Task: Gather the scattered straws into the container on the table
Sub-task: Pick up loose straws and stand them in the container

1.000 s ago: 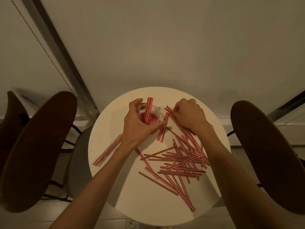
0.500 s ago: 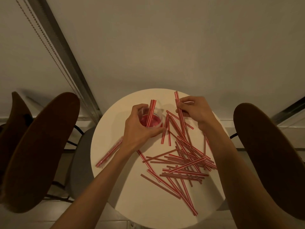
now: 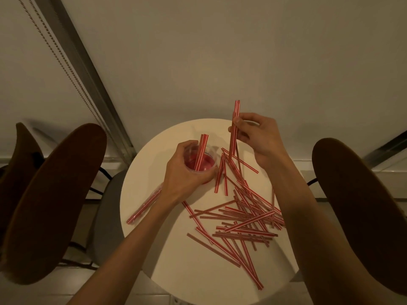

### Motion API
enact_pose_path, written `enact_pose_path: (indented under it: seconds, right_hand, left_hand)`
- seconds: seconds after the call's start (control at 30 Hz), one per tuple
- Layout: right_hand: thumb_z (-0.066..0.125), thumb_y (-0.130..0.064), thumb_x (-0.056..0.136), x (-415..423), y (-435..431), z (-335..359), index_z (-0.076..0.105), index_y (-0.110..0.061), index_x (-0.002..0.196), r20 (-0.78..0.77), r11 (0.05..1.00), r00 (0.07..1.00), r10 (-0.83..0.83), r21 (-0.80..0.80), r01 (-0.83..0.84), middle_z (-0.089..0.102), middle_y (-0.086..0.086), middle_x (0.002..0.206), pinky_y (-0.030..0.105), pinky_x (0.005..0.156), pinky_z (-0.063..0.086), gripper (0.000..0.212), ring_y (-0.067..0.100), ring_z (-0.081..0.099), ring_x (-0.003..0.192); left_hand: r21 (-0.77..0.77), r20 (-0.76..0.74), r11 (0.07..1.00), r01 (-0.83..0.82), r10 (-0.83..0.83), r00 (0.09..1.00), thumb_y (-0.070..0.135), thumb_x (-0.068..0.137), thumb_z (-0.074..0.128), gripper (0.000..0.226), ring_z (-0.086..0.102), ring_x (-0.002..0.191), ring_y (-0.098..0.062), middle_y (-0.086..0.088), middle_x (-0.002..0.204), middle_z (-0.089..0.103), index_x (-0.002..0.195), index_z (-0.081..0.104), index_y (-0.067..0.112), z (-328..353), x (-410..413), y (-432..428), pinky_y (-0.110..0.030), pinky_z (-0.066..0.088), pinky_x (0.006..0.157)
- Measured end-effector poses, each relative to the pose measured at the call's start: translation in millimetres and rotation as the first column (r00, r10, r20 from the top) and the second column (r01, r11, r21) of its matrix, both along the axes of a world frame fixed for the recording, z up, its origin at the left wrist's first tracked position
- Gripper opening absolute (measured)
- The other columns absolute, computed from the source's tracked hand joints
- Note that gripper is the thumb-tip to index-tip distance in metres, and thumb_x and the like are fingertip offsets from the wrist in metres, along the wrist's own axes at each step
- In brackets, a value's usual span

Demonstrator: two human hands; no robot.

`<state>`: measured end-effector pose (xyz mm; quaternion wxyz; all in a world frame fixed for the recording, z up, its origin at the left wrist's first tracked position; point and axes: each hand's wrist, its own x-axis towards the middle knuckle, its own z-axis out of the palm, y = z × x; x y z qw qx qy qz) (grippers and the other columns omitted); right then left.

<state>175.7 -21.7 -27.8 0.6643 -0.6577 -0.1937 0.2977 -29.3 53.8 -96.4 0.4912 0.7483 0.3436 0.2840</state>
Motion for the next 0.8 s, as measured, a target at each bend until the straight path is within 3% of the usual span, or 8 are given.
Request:
enact_pose_path:
  seconds: [0.1,0.27,0.47,0.57,0.67,0.8]
  right_hand:
    - [0.076,-0.006,0.099,0,2,-12,0.077,-0.003,0.113,-0.033,0.999,0.999,-0.038,-0.028,0.037,0.081,0.016,0.095,0.04,0.09,0.067,0.014,0.026,0.081,0.088]
    - [0.072,-0.005,0.102,-1,-2,-28,0.074,-0.001,0.122,-0.211,0.997,0.976,-0.063,0.02,0.068,0.082,0.012,0.099,0.039,0.092,0.065,0.02,0.024,0.081,0.092]
    - [0.068,-0.01,0.105,0,-10,-36,0.068,0.001,0.134,-0.355,0.993,0.935,-0.005,0.105,0.045,0.077,0.019,0.114,0.038,0.092,0.061,0.031,0.023,0.08,0.102]
    - [0.067,-0.009,0.106,-2,-14,-41,0.067,-0.001,0.135,-0.389,0.99,0.921,-0.012,0.126,0.066,0.079,0.015,0.112,0.041,0.098,0.06,0.03,0.025,0.079,0.106]
    - [0.067,-0.008,0.105,-4,-18,-46,0.065,0.0,0.138,-0.398,0.986,0.917,-0.017,0.144,0.081,0.079,0.013,0.118,0.045,0.105,0.059,0.034,0.027,0.078,0.111]
    - [0.067,-0.01,0.106,-6,-23,-46,0.064,0.0,0.14,-0.38,0.983,0.924,-0.037,0.151,0.101,0.079,0.013,0.124,0.044,0.104,0.06,0.036,0.027,0.079,0.113]
  left_hand:
    - [0.005,0.003,1.0,-0.002,0.002,1.0,0.044,0.071,0.1,0.087,0.064,0.112,0.007,0.021,0.13,0.063,0.143,0.053,0.031,-1,0,0,-0.01,0.053,0.092]
    - [0.015,-0.008,1.0,0.004,-0.004,1.0,0.046,0.072,0.099,0.087,0.063,0.106,0.012,0.03,0.123,0.059,0.144,0.052,0.033,-2,-1,1,-0.002,0.052,0.084]
    - [0.02,-0.001,1.0,0.01,-0.01,1.0,0.042,0.073,0.099,0.086,0.063,0.109,0.008,0.022,0.129,0.061,0.144,0.052,0.031,-3,-1,2,-0.004,0.051,0.087]
    - [0.016,-0.006,1.0,0.01,-0.01,1.0,0.042,0.073,0.099,0.083,0.062,0.106,0.011,0.029,0.125,0.059,0.141,0.052,0.035,-3,-1,2,-0.001,0.051,0.083]
    - [0.014,-0.009,1.0,0.009,-0.008,1.0,0.042,0.074,0.099,0.084,0.061,0.106,0.01,0.023,0.128,0.06,0.143,0.052,0.032,-3,-1,2,0.0,0.05,0.081]
    - [0.014,-0.01,1.0,0.01,-0.01,1.0,0.042,0.075,0.098,0.084,0.059,0.105,0.012,0.023,0.129,0.059,0.144,0.052,0.033,-4,0,2,0.0,0.048,0.082]
